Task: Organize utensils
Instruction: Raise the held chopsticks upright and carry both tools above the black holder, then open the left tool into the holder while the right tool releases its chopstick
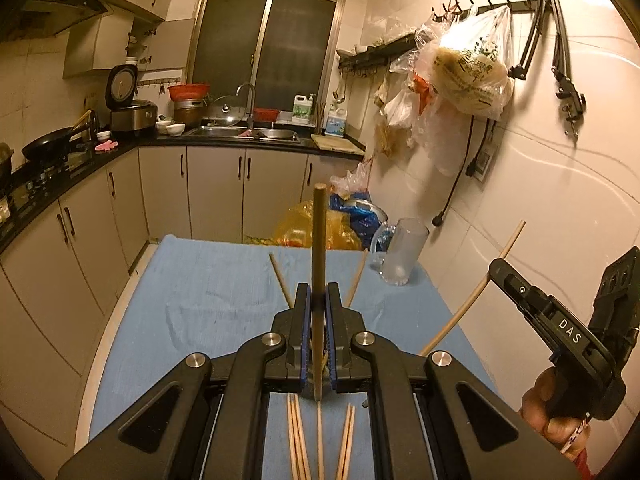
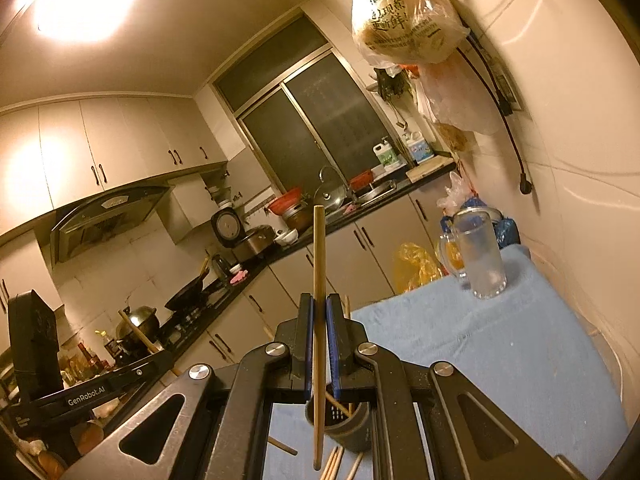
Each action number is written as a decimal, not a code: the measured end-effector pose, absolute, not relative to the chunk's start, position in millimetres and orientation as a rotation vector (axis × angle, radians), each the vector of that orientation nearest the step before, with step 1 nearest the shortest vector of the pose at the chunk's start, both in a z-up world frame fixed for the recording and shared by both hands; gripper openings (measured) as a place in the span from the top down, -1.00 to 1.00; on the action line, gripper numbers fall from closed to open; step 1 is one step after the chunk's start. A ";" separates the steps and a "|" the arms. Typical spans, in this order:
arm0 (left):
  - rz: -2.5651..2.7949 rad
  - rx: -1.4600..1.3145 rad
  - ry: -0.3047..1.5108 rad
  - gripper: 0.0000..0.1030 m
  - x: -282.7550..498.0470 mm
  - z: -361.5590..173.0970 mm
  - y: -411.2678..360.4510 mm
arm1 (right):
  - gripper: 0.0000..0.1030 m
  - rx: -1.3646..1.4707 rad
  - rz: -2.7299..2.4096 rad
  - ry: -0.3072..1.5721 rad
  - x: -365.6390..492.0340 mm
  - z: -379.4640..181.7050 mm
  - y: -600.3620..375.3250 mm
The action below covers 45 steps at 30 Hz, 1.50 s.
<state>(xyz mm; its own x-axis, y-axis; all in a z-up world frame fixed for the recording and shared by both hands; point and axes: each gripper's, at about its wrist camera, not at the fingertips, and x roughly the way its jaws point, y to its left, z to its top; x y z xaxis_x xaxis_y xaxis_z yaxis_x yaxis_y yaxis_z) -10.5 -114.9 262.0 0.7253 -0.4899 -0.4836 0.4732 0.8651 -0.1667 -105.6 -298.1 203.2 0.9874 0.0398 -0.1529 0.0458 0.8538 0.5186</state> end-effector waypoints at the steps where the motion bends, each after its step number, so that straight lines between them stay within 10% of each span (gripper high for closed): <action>1: -0.529 -0.037 0.540 0.88 -6.7 263.1 -116.1 | 0.87 0.542 -0.008 0.156 -102.6 205.1 -298.2; 45: -0.541 -0.070 0.685 0.63 60.8 189.6 -130.0 | 0.75 0.533 -0.035 0.388 -12.8 141.1 -286.1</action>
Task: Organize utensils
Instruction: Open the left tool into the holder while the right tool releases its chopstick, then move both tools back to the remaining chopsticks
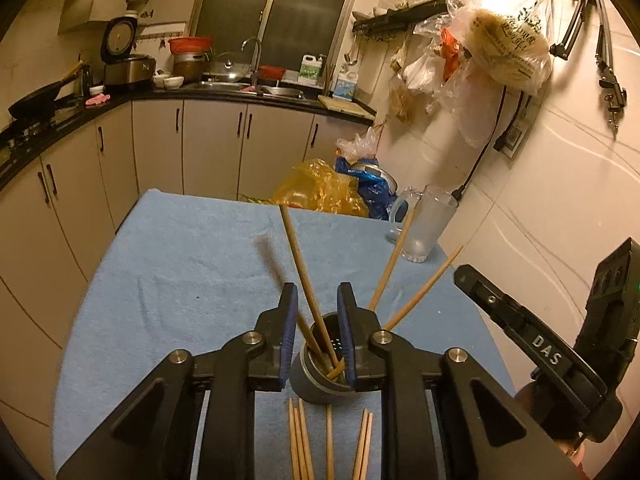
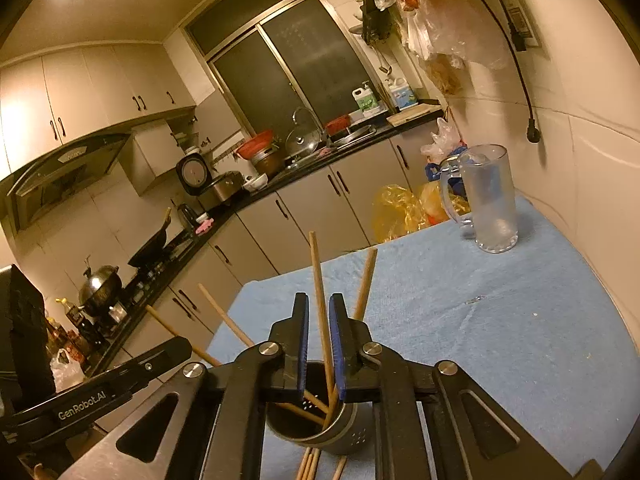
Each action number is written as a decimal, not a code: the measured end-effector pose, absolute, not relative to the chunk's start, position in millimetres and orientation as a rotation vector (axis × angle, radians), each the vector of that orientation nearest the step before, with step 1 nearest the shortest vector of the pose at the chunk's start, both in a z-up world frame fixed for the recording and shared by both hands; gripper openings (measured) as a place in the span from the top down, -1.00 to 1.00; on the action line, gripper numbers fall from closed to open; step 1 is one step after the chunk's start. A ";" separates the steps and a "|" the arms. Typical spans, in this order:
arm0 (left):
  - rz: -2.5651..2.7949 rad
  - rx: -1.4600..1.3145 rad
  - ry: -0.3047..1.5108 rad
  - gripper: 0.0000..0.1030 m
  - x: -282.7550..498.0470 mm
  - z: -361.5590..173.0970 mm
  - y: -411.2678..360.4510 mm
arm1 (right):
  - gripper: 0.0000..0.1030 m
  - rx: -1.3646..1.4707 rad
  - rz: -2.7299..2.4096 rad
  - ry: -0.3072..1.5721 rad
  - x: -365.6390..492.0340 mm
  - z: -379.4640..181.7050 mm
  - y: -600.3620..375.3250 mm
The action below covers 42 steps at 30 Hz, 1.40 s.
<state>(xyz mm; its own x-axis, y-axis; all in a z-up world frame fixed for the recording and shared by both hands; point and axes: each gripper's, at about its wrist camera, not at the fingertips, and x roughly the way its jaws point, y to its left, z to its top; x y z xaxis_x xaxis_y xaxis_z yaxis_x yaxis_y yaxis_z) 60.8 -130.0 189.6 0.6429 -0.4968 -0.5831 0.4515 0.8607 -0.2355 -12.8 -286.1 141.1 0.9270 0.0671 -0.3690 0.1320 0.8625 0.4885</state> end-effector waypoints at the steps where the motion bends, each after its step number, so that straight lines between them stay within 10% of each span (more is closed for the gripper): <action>1: -0.541 -0.074 0.679 0.63 57.6 191.0 -127.2 | 0.74 0.533 -0.033 0.381 -17.7 142.9 -285.2; 21: -0.385 -0.064 0.834 0.36 -29.3 35.0 -52.9 | 0.66 0.562 -0.026 0.642 -102.1 13.7 -242.8; 42: -0.444 -0.086 0.795 0.36 -31.1 31.0 -53.1 | 0.66 0.304 -0.116 0.854 -69.5 -4.7 -193.3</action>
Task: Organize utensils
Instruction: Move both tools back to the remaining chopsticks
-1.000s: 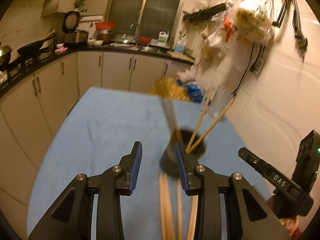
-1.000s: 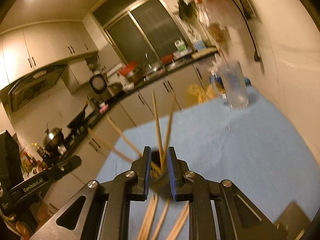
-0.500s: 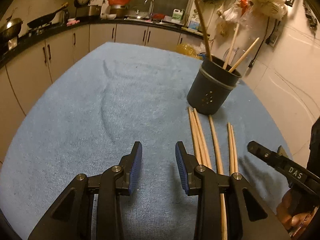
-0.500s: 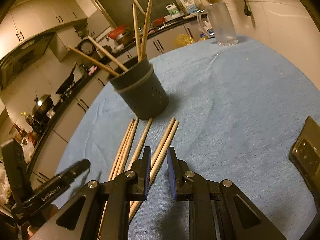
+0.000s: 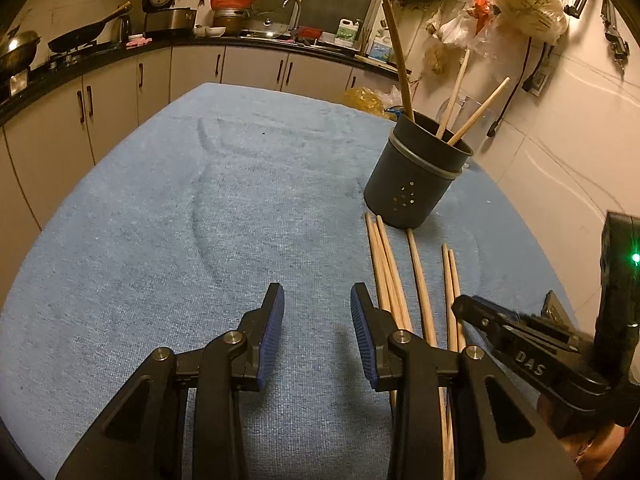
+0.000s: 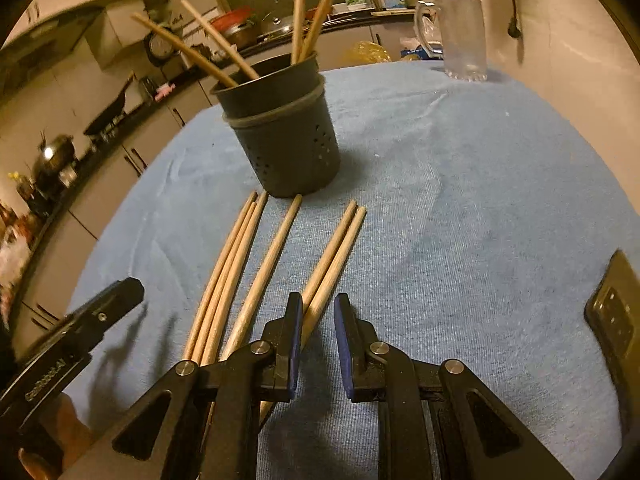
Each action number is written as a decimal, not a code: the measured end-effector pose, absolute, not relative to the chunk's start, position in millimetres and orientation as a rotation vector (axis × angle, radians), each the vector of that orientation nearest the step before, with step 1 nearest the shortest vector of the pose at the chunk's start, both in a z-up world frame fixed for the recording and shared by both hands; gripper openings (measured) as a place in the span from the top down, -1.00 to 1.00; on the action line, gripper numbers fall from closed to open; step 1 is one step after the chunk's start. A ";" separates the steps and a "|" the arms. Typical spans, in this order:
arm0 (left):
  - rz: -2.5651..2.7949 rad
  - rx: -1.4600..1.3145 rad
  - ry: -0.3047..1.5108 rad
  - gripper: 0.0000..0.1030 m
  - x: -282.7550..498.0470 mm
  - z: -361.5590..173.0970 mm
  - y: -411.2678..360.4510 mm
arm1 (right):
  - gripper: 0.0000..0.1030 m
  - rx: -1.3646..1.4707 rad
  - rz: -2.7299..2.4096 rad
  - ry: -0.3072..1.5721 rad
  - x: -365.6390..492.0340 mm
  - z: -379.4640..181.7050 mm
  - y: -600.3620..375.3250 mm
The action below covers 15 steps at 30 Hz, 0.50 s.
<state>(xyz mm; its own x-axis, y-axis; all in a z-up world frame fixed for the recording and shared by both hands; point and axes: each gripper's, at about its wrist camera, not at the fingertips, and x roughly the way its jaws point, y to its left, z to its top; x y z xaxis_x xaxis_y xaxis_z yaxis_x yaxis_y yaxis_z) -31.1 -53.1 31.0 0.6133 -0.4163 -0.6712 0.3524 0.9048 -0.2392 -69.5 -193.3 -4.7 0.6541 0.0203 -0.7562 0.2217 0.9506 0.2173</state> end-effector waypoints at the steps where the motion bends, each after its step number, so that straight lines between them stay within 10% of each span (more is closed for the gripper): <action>1: -0.445 -0.088 0.797 0.36 -31.3 30.8 -52.6 | 0.67 0.280 -0.125 0.861 -66.5 -3.5 -191.6; 15: -0.512 -0.083 0.889 0.35 -27.6 27.0 -61.5 | 0.76 0.154 -0.105 0.975 -73.0 -4.8 -225.0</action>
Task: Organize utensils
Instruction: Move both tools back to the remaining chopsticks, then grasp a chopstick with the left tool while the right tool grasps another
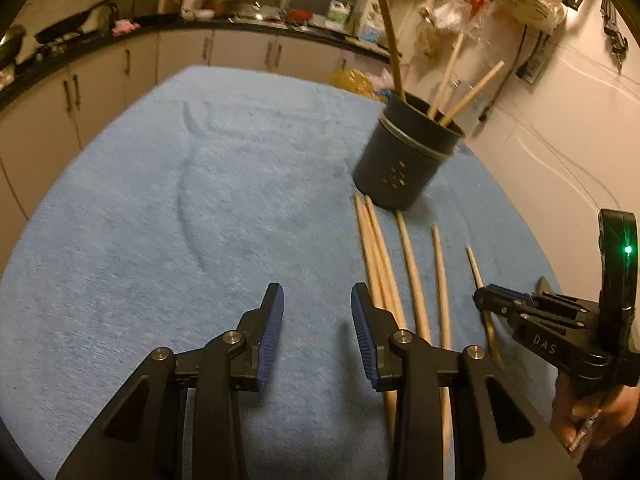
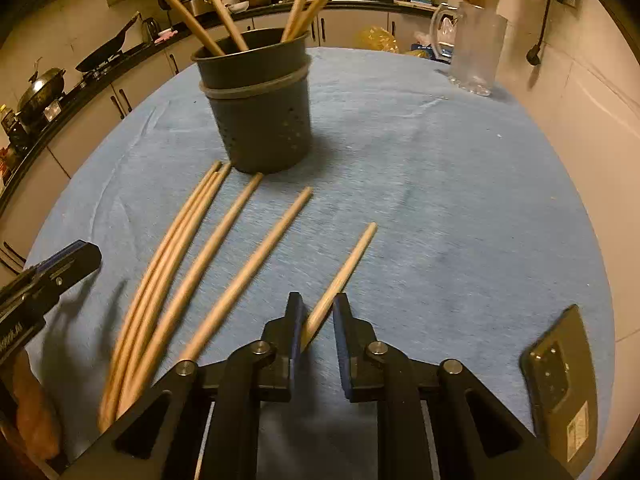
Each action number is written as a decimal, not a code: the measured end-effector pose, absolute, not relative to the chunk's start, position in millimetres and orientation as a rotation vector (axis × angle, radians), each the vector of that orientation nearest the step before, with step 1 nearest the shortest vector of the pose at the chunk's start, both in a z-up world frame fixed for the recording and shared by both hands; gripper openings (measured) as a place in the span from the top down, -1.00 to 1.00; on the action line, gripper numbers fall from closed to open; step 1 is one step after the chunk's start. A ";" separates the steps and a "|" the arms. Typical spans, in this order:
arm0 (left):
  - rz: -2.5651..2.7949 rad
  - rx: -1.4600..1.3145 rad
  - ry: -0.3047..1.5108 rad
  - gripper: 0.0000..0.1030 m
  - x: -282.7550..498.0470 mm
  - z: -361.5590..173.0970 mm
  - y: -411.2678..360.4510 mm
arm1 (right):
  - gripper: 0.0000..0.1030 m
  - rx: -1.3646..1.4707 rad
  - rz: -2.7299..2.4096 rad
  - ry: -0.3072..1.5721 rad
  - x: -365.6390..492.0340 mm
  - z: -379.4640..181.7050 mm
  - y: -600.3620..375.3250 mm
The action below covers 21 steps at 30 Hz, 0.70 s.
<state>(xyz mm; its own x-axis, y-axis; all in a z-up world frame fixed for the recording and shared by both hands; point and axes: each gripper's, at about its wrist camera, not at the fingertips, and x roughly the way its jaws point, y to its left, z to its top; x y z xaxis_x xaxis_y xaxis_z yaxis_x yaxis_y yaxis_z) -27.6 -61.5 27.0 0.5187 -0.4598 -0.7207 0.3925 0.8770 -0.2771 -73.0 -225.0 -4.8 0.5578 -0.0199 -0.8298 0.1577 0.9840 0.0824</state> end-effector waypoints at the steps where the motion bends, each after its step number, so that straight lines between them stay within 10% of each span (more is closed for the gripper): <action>1: -0.524 -0.088 0.904 0.35 -26.9 26.5 -62.6 | 0.80 0.151 -0.115 0.969 -76.9 -4.7 -227.6; 21: -0.515 0.118 1.076 0.51 8.3 20.3 -133.2 | 0.82 0.243 -0.098 0.893 -100.5 -8.5 -245.3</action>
